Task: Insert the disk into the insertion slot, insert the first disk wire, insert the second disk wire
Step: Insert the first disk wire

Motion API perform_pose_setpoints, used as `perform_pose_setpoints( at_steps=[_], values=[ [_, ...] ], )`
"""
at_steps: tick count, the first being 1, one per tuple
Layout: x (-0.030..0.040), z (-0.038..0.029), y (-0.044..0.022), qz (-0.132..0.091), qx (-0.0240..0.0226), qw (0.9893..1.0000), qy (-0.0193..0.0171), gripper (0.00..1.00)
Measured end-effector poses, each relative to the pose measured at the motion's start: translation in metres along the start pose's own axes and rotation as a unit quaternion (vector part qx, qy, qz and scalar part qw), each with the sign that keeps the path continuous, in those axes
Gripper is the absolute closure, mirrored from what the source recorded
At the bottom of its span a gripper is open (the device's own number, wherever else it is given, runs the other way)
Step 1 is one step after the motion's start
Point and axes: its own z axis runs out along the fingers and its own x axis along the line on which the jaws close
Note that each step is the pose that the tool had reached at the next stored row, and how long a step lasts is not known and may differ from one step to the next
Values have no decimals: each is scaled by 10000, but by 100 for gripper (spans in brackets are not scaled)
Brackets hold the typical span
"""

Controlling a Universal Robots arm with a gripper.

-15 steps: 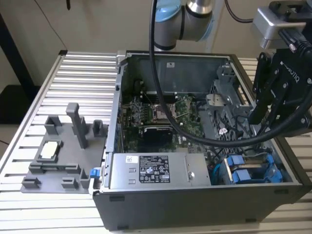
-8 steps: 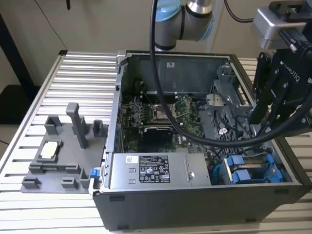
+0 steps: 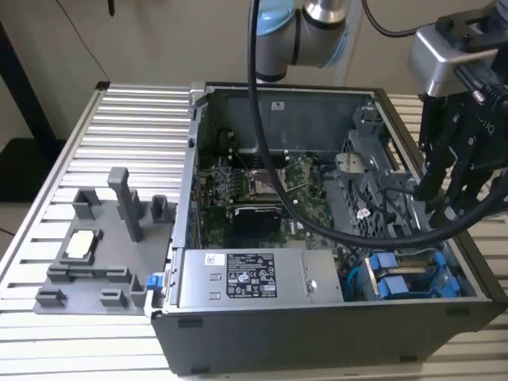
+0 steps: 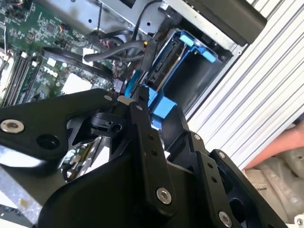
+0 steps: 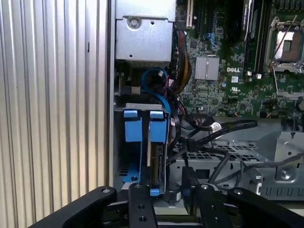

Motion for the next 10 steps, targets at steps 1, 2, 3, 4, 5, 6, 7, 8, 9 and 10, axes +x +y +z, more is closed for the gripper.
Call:
perform_pose_setpoints(
  at_steps=[1, 2, 3, 4, 5, 6, 7, 8, 9, 10],
  values=[
    [-1, 3, 1, -17, 62, 10000, 0, 60],
    [-3, 6, 1, -32, 108, 9999, 0, 60],
    [-8, 10, 1, -51, 145, 9999, 0, 60],
    [-14, 17, 2, -70, 176, 9998, -2, 60],
    [-22, 24, 2, -88, 207, 9997, -3, 60],
    [-30, 31, 2, -101, 236, 9997, -3, 60],
    [-40, 37, 3, -111, 262, 9996, -3, 60],
    [-52, 44, 2, -121, 292, 9995, -3, 60],
    [-63, 50, 3, -129, 319, 9994, -2, 60],
    [-73, 56, 2, -138, 343, 9993, -2, 60]
  ],
)
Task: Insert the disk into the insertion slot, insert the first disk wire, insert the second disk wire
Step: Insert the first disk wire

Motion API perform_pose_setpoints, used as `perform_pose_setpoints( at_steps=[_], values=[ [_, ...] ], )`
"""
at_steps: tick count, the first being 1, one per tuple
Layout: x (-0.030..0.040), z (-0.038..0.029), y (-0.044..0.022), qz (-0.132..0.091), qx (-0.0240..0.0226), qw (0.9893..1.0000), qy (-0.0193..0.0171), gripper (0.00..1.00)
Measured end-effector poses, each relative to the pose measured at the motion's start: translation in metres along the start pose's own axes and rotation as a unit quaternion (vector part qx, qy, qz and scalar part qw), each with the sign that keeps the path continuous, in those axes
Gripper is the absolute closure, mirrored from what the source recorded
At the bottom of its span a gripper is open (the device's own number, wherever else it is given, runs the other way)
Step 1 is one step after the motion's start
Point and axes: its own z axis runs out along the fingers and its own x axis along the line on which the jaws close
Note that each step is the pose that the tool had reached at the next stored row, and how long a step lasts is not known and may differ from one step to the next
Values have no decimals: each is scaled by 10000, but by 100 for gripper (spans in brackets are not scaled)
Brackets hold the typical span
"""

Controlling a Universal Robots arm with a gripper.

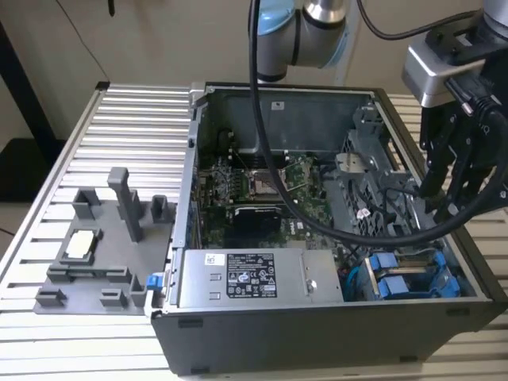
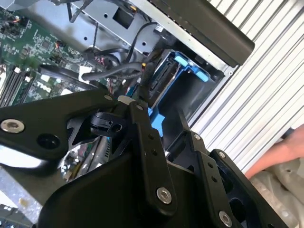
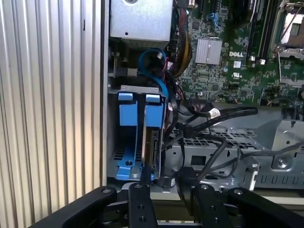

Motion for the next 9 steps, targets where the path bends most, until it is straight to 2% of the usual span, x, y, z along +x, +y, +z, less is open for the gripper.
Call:
perform_pose_setpoints(
  at_steps=[6, 9],
  values=[
    [-66, 43, -25, -45, 44, 10000, -5, 60],
    [-80, 59, -59, -72, 46, 10000, -6, 60]
  ],
)
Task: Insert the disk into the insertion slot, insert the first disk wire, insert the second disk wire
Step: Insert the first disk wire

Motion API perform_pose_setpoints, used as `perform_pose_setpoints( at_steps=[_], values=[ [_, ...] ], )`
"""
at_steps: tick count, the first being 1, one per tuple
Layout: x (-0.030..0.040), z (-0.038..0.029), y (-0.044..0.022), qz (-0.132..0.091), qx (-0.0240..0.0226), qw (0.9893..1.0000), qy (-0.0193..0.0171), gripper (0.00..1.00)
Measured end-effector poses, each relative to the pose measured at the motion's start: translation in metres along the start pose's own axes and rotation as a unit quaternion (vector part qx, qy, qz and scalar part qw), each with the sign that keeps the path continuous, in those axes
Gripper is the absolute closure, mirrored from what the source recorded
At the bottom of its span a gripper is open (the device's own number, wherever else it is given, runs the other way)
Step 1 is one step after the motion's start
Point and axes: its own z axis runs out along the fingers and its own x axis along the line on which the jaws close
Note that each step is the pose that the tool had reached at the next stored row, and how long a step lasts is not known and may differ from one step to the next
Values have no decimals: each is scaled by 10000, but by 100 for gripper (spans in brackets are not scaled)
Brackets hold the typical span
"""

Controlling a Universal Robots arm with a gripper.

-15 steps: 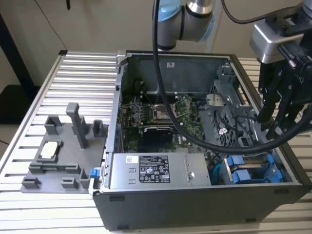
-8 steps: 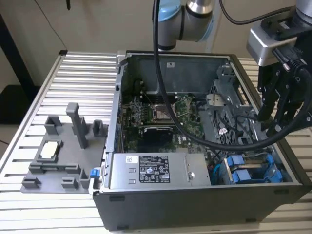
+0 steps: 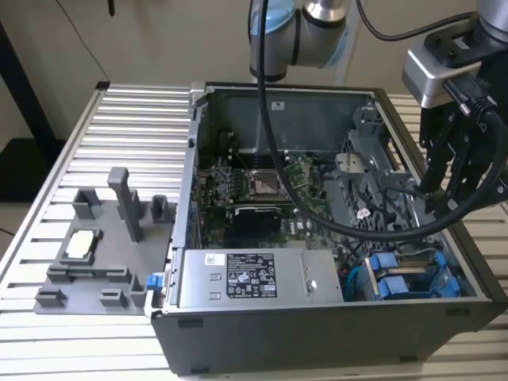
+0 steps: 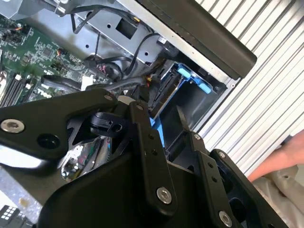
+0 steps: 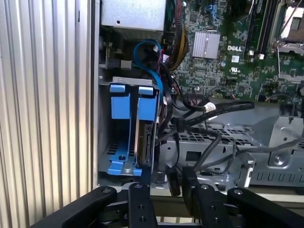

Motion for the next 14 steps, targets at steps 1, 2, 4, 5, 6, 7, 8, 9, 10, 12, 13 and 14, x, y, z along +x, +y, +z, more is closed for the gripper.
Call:
perform_pose_setpoints(
  at_steps=[1, 2, 4, 5, 6, 7, 8, 9, 10, 12, 13, 14],
  values=[
    [-8, 8, -8, -7, -1, 10000, 9, 60],
    [-18, 15, -16, -13, -2, 10000, 16, 60],
    [-38, 27, -30, -24, -3, 10000, 23, 60],
    [-49, 32, -38, -29, -3, 10000, 22, 60],
    [-60, 35, -44, -34, -3, 10000, 21, 60],
    [-72, 38, -50, -39, -4, 10000, 20, 60],
    [-84, 43, -54, -44, -4, 10000, 21, 60],
    [-95, 50, -59, -50, -5, 10000, 27, 60],
    [-100, 58, -64, -57, -6, 10000, 36, 60],
    [-103, 74, -76, -70, -14, 9999, 72, 60],
    [-102, 79, -79, -74, -20, 9999, 88, 60],
    [-103, 81, -78, -76, -24, 9999, 98, 60]
  ],
)
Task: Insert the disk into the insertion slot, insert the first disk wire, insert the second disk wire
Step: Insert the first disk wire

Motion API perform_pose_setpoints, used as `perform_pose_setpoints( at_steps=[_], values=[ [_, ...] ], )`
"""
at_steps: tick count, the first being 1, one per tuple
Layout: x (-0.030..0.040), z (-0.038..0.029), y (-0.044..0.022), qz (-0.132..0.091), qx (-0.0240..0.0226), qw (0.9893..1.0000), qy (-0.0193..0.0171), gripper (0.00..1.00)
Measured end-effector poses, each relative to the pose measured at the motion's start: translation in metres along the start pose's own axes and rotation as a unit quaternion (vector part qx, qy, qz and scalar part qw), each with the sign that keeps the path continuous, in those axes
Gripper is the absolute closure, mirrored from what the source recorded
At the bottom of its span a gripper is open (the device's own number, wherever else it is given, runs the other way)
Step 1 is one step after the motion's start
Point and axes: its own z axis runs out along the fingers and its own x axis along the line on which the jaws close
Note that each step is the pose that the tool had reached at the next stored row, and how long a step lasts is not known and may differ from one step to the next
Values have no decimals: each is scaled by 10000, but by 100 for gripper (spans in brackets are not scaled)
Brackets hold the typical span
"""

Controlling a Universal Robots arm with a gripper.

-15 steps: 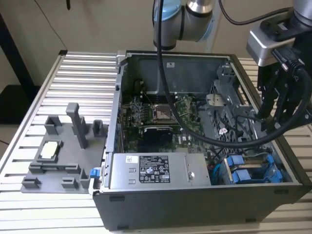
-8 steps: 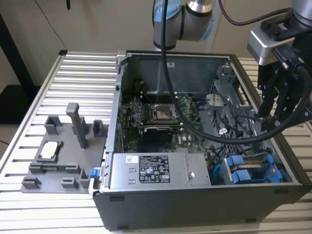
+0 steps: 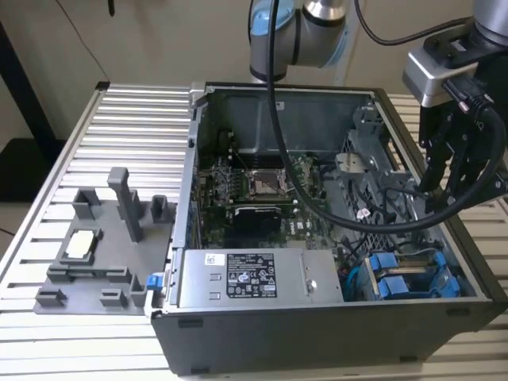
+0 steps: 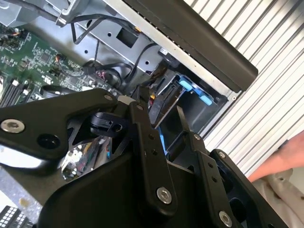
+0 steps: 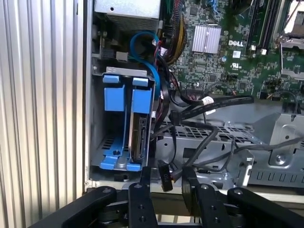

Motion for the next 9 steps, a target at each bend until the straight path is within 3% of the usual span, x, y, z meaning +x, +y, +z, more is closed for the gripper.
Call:
perform_pose_setpoints(
  at_steps=[9],
  values=[
    [-4, -1, 14, -1, -3, 10000, 3, 60]
  ],
)
